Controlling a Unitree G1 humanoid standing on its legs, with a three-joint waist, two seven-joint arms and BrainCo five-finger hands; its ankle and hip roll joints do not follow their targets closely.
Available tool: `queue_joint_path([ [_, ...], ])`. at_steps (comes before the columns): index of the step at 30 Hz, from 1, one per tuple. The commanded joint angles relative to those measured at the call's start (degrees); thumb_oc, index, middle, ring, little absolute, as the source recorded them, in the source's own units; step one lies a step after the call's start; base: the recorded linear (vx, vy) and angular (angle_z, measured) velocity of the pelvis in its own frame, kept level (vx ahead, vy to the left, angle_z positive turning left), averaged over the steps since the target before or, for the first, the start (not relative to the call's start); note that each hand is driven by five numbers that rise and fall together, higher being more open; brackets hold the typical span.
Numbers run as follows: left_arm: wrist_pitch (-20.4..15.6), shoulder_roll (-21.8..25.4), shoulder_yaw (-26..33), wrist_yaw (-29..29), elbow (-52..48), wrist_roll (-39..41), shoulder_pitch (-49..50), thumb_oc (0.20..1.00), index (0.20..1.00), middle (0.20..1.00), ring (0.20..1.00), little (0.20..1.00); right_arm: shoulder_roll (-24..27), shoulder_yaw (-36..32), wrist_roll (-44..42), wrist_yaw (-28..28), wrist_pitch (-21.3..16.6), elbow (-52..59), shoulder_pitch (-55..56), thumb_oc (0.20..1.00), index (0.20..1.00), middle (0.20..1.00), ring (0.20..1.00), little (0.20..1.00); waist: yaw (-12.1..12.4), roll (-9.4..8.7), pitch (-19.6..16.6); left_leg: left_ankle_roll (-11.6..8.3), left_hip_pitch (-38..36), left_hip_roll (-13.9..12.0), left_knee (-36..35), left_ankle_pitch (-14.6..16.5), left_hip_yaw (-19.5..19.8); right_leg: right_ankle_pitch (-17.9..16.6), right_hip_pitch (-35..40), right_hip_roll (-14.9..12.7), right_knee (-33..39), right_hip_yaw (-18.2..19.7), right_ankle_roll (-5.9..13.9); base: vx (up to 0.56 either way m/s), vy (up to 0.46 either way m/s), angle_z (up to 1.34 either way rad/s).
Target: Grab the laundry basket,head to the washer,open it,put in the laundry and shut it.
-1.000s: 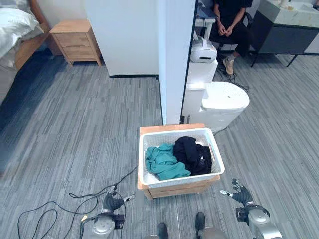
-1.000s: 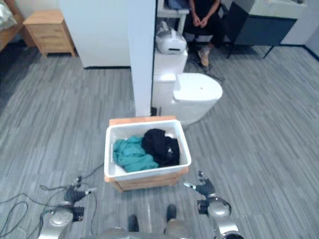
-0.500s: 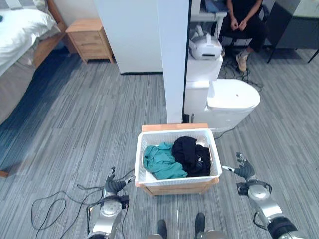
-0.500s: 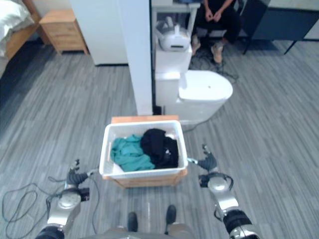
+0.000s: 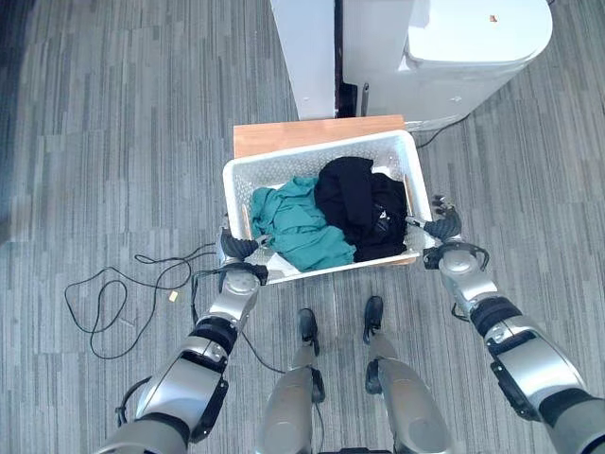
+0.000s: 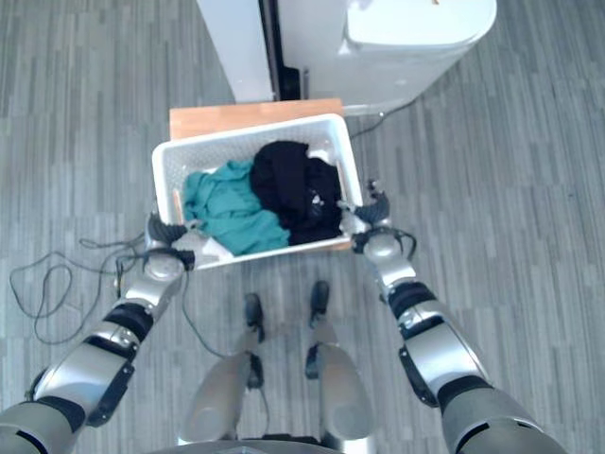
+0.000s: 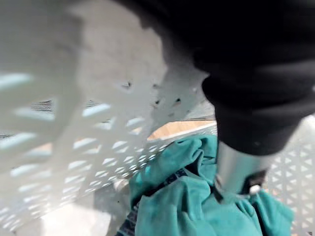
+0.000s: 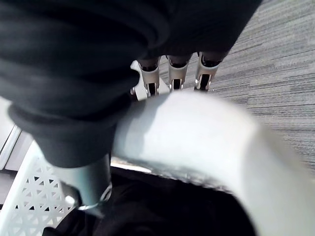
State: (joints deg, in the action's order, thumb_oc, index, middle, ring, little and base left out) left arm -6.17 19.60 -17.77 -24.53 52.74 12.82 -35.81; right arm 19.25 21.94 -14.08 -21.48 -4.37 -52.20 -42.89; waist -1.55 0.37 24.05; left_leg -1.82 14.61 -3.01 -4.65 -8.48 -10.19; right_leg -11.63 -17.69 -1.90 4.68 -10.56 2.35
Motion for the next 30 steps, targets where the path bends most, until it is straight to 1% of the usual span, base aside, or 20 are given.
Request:
queue_joint_path([
  [1, -1.4, -2.0, -2.3, 2.5, -0.4, -0.5, 2.2, 0.2, 0.2, 0.2, 0.2, 0.2, -2.0, 1.6, -1.5, 1.1, -0.5, 0.5, 3.7, 0.2, 0.2, 0.2, 0.2, 0.2, 0.0, -2.05, -3.8, -1.46, -1.5, 0.7, 0.2, 3.6, -0.2, 9.0, 2.3, -2.5, -3.9, 2.0, 4.04, 0.05, -0.008, 0.08],
  [3, -1.8, -2.6, -1.5, 2.7, -3.7, -0.1, 4.6, 0.2, 0.2, 0.2, 0.2, 0.2, -2.0, 1.2, -1.4, 1.4, -1.3, 4.5, 6.2, 0.2, 0.2, 0.2, 0.2, 0.2, 0.0, -2.19, -4.2, -1.44, -2.3, 0.7, 0.1, 3.9, -0.3, 9.2, 2.9, -2.4, -3.7, 2.2, 4.03, 0.04, -0.017, 0.1],
  [4, -1.8, -2.5, -1.5, 2.7, -3.7, -0.2, 4.6, 0.2, 0.2, 0.2, 0.2, 0.2, -2.0, 1.2, -1.4, 1.4, -1.2, 4.5, 6.2, 0.2, 0.2, 0.2, 0.2, 0.2, 0.0, -2.21, -4.4, -1.43, -2.1, 0.7, 0.0, 3.7, -0.3, 9.1, 2.8, -2.4, -3.7, 2.2, 4.01, 0.03, -0.021, 0.1],
  [6, -2.1, -3.1, 0.2, 2.9, -7.9, 0.0, 8.4, 0.2, 0.2, 0.2, 0.2, 0.2, -1.8, 0.2, -0.3, 1.6, -1.9, 9.8, 9.8, 0.2, 0.2, 0.2, 0.2, 0.2, 0.0, -2.25, -5.1, -1.42, -3.6, 0.7, -0.1, 4.3, -0.5, 9.5, 4.1, -2.3, -3.4, 2.2, 3.95, 0.06, -0.029, 0.06],
  [7, -2.7, -3.8, 2.0, 3.1, -12.8, 0.2, 12.7, 0.2, 0.2, 0.2, 0.2, 0.2, -1.1, -1.0, 0.8, 2.0, -2.5, 15.6, 13.8, 0.2, 0.2, 0.2, 0.2, 0.2, 0.0, -2.23, -5.8, -1.41, -5.5, 0.6, -0.1, 5.1, -0.6, 10.1, 5.9, -2.1, -3.3, 2.2, 3.79, 0.09, -0.039, 0.01],
  [9, -2.9, -4.5, 3.8, 3.8, -16.8, 1.1, 17.2, 0.2, 0.2, 0.2, 0.2, 0.2, -0.2, -2.5, 2.2, 2.9, -2.8, 20.7, 18.2, 0.2, 0.2, 0.2, 0.2, 0.2, -0.2, -2.21, -6.8, -1.36, -7.5, 0.6, -0.2, 5.8, -0.8, 10.6, 7.8, -2.0, -2.9, 2.0, 3.67, 0.08, -0.032, -0.03],
  [11, -2.9, -4.7, 4.6, 4.3, -18.6, 1.7, 19.3, 0.2, 0.2, 0.2, 0.2, 0.2, 0.3, -3.4, 2.5, 3.5, -2.8, 23.1, 20.4, 0.2, 0.2, 0.2, 0.2, 0.2, -0.3, -2.22, -7.6, -1.32, -8.2, 0.6, -0.3, 5.9, -0.8, 10.7, 8.7, -1.9, -2.6, 1.9, 3.59, 0.09, -0.055, -0.05],
  [12, -2.9, -4.1, 6.9, 6.6, -26.1, 2.4, 26.1, 0.2, 0.2, 0.2, 0.2, 0.2, 1.9, -6.6, 4.1, 5.4, -3.3, 31.4, 26.8, 0.2, 0.2, 0.2, 0.2, 0.2, -0.5, -2.03, -9.3, -1.28, -11.0, 0.4, -0.3, 6.8, -0.9, 11.5, 11.8, -1.6, -1.9, 1.6, 3.47, 0.13, -0.076, -0.03],
  [14, -2.8, -4.0, 6.9, 6.6, -26.4, 2.4, 26.4, 0.2, 0.2, 0.2, 0.2, 0.2, 2.0, -6.6, 4.1, 5.5, -3.2, 31.7, 27.1, 0.2, 0.2, 0.2, 0.2, 0.2, -0.5, -2.03, -9.3, -1.29, -11.2, 0.4, -0.4, 6.8, -0.9, 11.5, 12.0, -1.5, -1.8, 1.6, 3.47, 0.08, -0.05, 0.02],
  [15, -2.9, -3.4, 7.9, 8.1, -31.1, 2.1, 30.4, 0.2, 0.2, 0.2, 0.2, 0.2, 3.0, -8.4, 5.7, 6.7, -3.8, 37.1, 31.4, 0.2, 0.2, 0.2, 0.2, 0.2, -0.8, -1.92, -10.4, -1.34, -12.8, 0.3, -0.3, 7.2, -0.7, 12.1, 13.8, -1.2, -1.5, 1.6, 3.36, 0.07, -0.071, -0.01],
  [17, -2.6, -2.8, 8.9, 9.9, -35.3, 2.1, 34.3, 0.2, 0.2, 0.2, 0.2, 0.2, 3.5, -10.1, 6.4, 8.0, -4.1, 41.5, 35.6, 0.2, 0.2, 0.2, 0.2, 0.2, -1.1, -1.96, -11.5, -1.54, -14.2, -0.1, -0.1, 7.4, -0.7, 12.6, 15.5, -0.8, -1.2, 1.6, 3.2, 0.06, -0.096, -0.04],
  [18, -2.4, -2.0, 9.5, 11.7, -38.7, 1.2, 37.2, 0.2, 0.2, 0.2, 0.2, 0.2, 3.4, -11.8, 6.3, 9.5, -4.8, 44.8, 39.3, 0.2, 0.2, 0.2, 0.2, 0.2, -1.4, -2.0, -12.3, -1.66, -15.0, -0.4, 0.8, 7.7, -0.8, 13.3, 16.7, -0.5, -1.3, 1.8, 2.94, 0.03, -0.087, -0.01],
  [20, -2.1, -1.3, 10.0, 13.0, -42.7, 0.5, 40.5, 0.2, 0.2, 0.2, 0.2, 0.2, 3.2, -13.2, 5.8, 11.1, -5.1, 48.8, 43.4, 0.2, 0.2, 0.2, 0.2, 0.2, -2.0, -2.34, -13.2, -1.49, -15.9, -0.6, 3.2, 9.2, -0.7, 13.7, 17.8, -0.3, -1.8, 2.6, 2.72, 0.01, -0.027, -0.02],
  [21, -2.3, -1.2, 9.1, 13.8, -45.3, 0.1, 42.6, 0.2, 0.2, 0.2, 0.2, 0.2, 3.2, -13.6, 5.3, 12.1, -5.3, 51.2, 45.8, 0.2, 0.2, 0.2, 0.2, 0.2, -2.4, -2.45, -13.4, -1.2, -16.5, 0.1, 4.7, 10.8, 1.7, 13.6, 18.3, -0.2, -2.0, 4.4, 2.73, -0.01, 0.06, -0.18],
  [22, -2.3, -1.2, 8.8, 14.0, -46.2, -0.5, 43.0, 0.2, 0.2, 0.2, 0.2, 0.2, 3.3, -14.0, 5.1, 12.3, -5.4, 51.6, 46.5, 0.2, 0.2, 0.2, 0.2, 0.2, -2.7, -2.46, -13.8, -1.06, -16.3, 0.7, 4.6, 11.1, 3.1, 13.2, 17.9, -0.1, -1.9, 5.0, 2.76, -0.01, 0.144, -0.52],
  [23, -2.0, -1.4, 7.5, 14.8, -46.6, -0.6, 43.8, 0.2, 0.2, 0.2, 0.2, 0.2, 3.4, -14.5, 5.0, 13.0, -5.3, 52.5, 48.2, 0.2, 0.2, 0.2, 0.2, 0.2, -3.8, -2.16, -14.7, -0.7, -17.1, 1.0, 3.7, 11.6, 3.2, 12.7, 18.1, -0.2, -1.6, 5.7, 3.07, 0.01, 0.148, -0.92],
  [27, -1.2, -0.5, 5.7, 16.4, -48.0, -2.1, 44.3, 0.2, 0.2, 0.2, 0.2, 0.2, 3.0, -15.3, 4.6, 13.5, -4.6, 53.5, 50.8, 0.2, 0.2, 0.2, 0.2, 0.2, -6.1, -1.75, -16.0, 0.19, -19.6, 0.9, 1.5, 11.8, -1.4, 11.2, 17.5, 0.0, -1.1, 9.4, 4.14, -0.02, 0.156, -0.8],
  [28, -1.0, 0.0, 4.9, 16.8, -48.7, -2.4, 43.9, 0.2, 0.2, 0.2, 0.2, 0.2, 2.7, -15.4, 4.3, 13.5, -4.6, 54.0, 51.0, 0.2, 0.2, 0.2, 0.2, 0.2, -7.4, -1.68, -15.4, 0.83, -20.4, 0.8, 1.2, 12.4, -4.5, 10.8, 16.1, 0.2, -2.5, 11.9, 4.81, -0.13, 0.149, -1.24],
  [29, -1.1, 0.2, 4.9, 16.7, -49.1, -2.5, 43.4, 0.2, 0.2, 0.2, 0.2, 0.2, 2.5, -15.4, 4.2, 13.4, -4.6, 54.2, 50.7, 0.2, 0.2, 0.2, 0.2, 0.2, -7.7, -1.78, -15.1, 1.14, -20.4, 0.8, 1.2, 12.5, -6.3, 10.3, 14.5, 0.6, -3.5, 13.5, 5.13, -0.2, 0.17, -1.51],
  [30, -1.5, 0.6, 4.7, 16.0, -49.2, -3.1, 42.2, 0.2, 0.2, 0.2, 0.2, 0.2, 2.0, -14.7, 4.2, 13.2, -4.8, 54.5, 49.6, 0.2, 0.2, 0.2, 0.2, 0.2, -8.7, -1.94, -14.0, 1.68, -20.9, 0.7, 1.6, 13.3, -10.3, 9.7, 11.9, 1.2, -5.6, 15.1, 6.15, -0.18, 0.083, -1.89],
])
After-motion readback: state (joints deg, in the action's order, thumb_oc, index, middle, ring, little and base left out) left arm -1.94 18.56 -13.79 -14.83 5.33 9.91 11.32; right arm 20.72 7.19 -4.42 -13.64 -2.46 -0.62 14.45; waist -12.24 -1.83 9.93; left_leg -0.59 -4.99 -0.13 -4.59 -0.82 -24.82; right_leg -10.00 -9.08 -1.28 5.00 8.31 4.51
